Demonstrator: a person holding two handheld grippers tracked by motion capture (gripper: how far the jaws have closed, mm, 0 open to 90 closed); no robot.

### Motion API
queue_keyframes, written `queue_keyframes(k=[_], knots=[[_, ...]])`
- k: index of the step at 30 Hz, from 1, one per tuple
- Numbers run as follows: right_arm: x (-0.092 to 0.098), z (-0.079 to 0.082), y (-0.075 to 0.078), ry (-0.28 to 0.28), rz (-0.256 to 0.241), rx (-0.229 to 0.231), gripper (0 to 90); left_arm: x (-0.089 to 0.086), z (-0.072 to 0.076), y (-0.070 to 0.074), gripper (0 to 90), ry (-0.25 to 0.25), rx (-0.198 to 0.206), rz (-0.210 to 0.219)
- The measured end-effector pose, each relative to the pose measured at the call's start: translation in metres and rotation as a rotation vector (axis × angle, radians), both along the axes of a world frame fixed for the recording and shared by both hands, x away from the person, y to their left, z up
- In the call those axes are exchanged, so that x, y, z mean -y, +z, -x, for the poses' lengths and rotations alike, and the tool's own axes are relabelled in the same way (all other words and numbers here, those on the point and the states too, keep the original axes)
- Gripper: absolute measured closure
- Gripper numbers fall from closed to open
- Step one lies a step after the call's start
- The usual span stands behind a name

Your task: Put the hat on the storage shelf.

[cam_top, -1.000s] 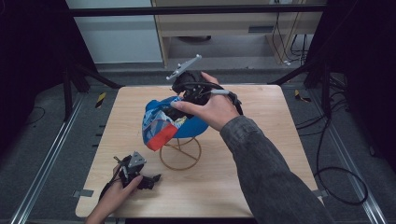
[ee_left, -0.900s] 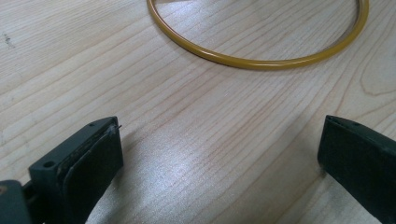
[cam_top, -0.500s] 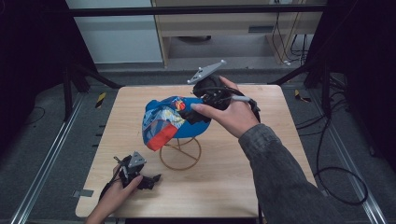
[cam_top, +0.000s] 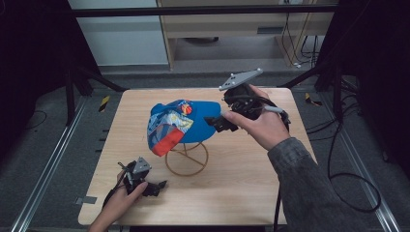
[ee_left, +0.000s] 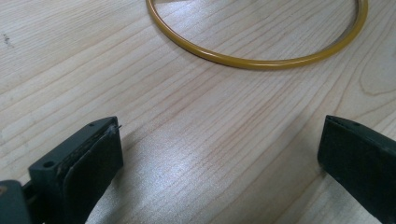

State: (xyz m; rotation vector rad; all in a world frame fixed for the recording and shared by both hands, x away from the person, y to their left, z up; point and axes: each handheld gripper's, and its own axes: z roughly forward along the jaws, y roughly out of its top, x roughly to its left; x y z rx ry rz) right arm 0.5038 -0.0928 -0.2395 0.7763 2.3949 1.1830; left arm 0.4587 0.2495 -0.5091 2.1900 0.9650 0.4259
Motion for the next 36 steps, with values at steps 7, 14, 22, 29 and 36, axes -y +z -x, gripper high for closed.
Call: queue_keyframes(k=[7, 14, 22, 29, 36], knots=[[0.022, 0.007, -0.006, -0.033, -0.008, 0.0, 5.4, 0.0, 0.0, 0.0, 0.0, -0.002, 0.0, 0.0], [0.04, 0.011, -0.014, -0.069, -0.018, 0.005, 6.9, 0.0, 0.0, 0.0, 0.0, -0.001, 0.002, 0.002], [0.061, 0.013, -0.022, -0.112, -0.026, 0.021, 9.7, 0.0, 0.0, 0.0, 0.0, -0.001, 0.003, 0.002], [0.073, 0.014, -0.031, -0.138, -0.033, 0.029, 9.7, 0.0, 0.0, 0.0, 0.0, -0.002, 0.005, 0.0], [0.082, 0.017, -0.05, -0.141, -0.029, 0.036, 10.5, 0.0, 0.0, 0.0, 0.0, -0.003, 0.001, -0.002]])
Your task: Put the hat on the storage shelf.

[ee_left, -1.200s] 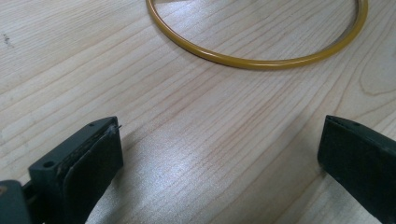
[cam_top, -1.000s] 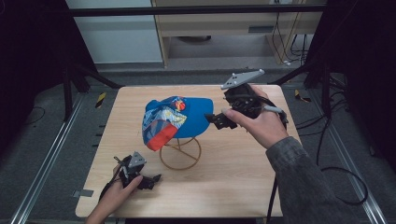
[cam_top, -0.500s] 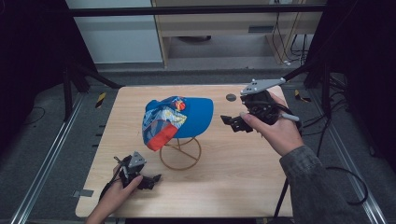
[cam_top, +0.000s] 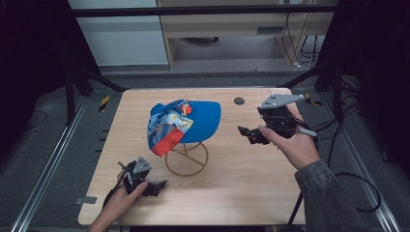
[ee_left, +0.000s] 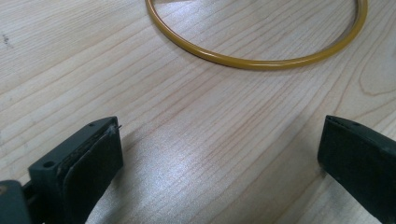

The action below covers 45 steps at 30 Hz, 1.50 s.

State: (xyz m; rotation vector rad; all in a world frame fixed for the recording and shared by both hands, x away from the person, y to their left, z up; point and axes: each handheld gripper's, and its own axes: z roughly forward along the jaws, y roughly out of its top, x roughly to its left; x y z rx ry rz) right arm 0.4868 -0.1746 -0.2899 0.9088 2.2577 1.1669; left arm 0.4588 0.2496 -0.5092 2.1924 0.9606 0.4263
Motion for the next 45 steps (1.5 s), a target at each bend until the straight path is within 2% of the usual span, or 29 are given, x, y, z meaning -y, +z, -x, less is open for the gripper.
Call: queue_keyframes(k=[8, 11, 23, 28, 39, 45], knots=[[0.015, -0.001, -0.025, -0.034, 0.017, -0.003, 11.2, 0.0, 0.0, 0.0, 0.0, -0.002, 0.0, -0.001], [0.02, -0.001, -0.037, -0.049, 0.025, -0.019, 11.9, 0.0, 0.0, 0.0, 0.0, -0.002, -0.001, 0.001], [0.037, 0.007, -0.067, -0.059, 0.037, -0.035, 16.7, 0.0, 0.0, 0.0, 0.0, -0.003, 0.0, -0.001], [0.042, 0.004, -0.087, -0.08, 0.037, -0.057, 16.8, 0.0, 0.0, 0.0, 0.0, -0.003, 0.0, 0.0], [0.05, -0.002, -0.114, -0.112, 0.058, -0.074, 16.0, 0.0, 0.0, 0.0, 0.0, -0.003, 0.0, -0.001], [0.054, -0.002, -0.132, -0.131, 0.051, -0.096, 15.7, 0.0, 0.0, 0.0, 0.0, -0.003, 0.0, -0.001]])
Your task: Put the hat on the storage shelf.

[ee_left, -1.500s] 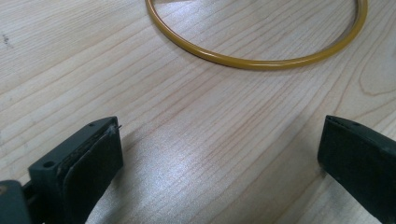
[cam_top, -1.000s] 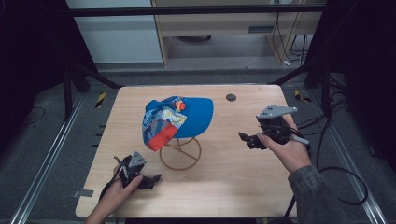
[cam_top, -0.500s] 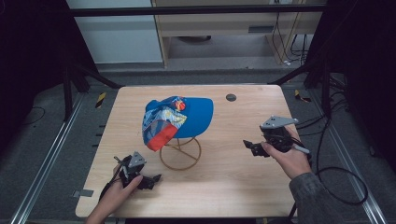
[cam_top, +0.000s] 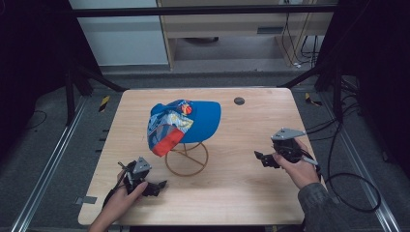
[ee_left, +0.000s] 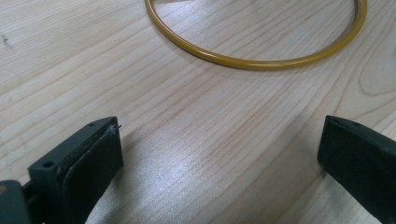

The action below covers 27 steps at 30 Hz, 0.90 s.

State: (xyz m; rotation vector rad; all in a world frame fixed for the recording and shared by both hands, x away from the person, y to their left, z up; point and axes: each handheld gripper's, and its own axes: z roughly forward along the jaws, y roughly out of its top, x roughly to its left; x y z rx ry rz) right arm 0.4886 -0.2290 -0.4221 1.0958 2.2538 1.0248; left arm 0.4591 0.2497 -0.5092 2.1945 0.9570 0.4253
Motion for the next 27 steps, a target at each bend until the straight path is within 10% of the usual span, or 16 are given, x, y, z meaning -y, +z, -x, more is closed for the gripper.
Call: queue_keyframes(k=[27], knots=[[-0.008, -0.004, -0.065, -0.063, -0.103, -0.046, 14.7, 0.0, 0.0, 0.0, 0.0, 0.0, 0.0, 0.0]])
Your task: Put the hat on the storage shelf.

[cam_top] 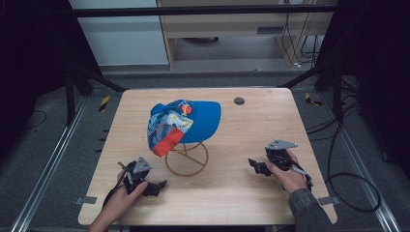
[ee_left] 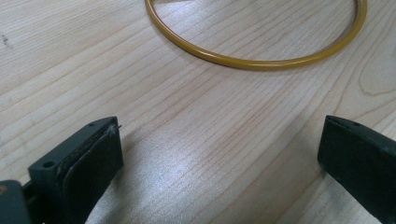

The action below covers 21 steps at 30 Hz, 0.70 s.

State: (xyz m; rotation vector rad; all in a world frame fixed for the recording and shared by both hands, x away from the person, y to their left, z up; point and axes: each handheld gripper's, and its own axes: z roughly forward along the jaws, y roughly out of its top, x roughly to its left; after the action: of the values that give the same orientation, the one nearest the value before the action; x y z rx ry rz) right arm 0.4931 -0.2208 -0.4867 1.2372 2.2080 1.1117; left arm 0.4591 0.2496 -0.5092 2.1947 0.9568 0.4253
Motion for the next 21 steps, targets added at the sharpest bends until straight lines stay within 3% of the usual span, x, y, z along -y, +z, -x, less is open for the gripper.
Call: queue_keyframes(k=[8, 12, 21], knots=[[-0.008, -0.005, -0.006, -0.025, -0.016, 0.008, 13.7, 0.0, 0.0, 0.0, 0.0, 0.0, 0.0, 0.0], [-0.009, -0.007, -0.01, -0.063, -0.001, 0.006, 12.0, 0.0, 0.0, 0.0, 0.0, 0.0, 0.0, 0.0], [-0.012, -0.007, -0.014, -0.055, 0.033, -0.015, 7.3, 0.0, 0.0, 0.0, 0.0, -0.001, 0.0, 0.0]])
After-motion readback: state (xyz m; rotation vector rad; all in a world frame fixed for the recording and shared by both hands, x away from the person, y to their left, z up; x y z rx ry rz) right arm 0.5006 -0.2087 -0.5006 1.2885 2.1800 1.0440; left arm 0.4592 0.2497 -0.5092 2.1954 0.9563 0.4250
